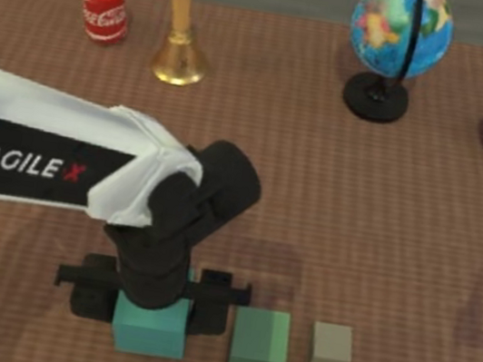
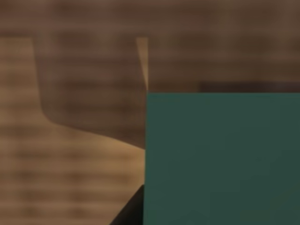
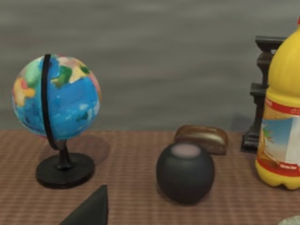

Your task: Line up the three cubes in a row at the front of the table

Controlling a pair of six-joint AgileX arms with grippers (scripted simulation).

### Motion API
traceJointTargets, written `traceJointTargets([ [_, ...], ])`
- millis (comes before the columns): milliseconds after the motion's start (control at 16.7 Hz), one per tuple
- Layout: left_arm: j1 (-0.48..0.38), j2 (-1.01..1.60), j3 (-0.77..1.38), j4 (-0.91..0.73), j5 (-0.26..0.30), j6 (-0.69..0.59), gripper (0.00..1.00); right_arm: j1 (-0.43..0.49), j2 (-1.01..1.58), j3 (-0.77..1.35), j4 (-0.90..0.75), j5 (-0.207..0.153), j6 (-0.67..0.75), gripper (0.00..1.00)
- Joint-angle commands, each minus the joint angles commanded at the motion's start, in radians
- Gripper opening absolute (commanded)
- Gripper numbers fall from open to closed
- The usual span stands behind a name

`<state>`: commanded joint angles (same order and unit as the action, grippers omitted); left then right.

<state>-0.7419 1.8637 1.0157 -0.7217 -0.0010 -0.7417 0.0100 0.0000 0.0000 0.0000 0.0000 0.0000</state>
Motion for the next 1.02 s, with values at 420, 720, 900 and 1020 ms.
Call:
traceJointTargets([
  [420, 0.000, 0.000, 0.000, 0.000, 0.000, 0.000, 0.83, 0.000, 0.000, 0.000, 0.000, 0.000, 0.000, 1.00],
  [720, 0.000, 0.000, 0.000, 0.000, 0.000, 0.000, 1.00, 0.000, 0.000, 0.000, 0.000, 0.000, 0.000, 1.00],
  [900, 0.000, 0.000, 0.000, 0.000, 0.000, 0.000, 1.00, 0.000, 0.000, 0.000, 0.000, 0.000, 0.000, 1.00],
  [1020, 0.000, 0.000, 0.000, 0.000, 0.000, 0.000, 1.00, 0.000, 0.000, 0.000, 0.000, 0.000, 0.000, 1.00],
])
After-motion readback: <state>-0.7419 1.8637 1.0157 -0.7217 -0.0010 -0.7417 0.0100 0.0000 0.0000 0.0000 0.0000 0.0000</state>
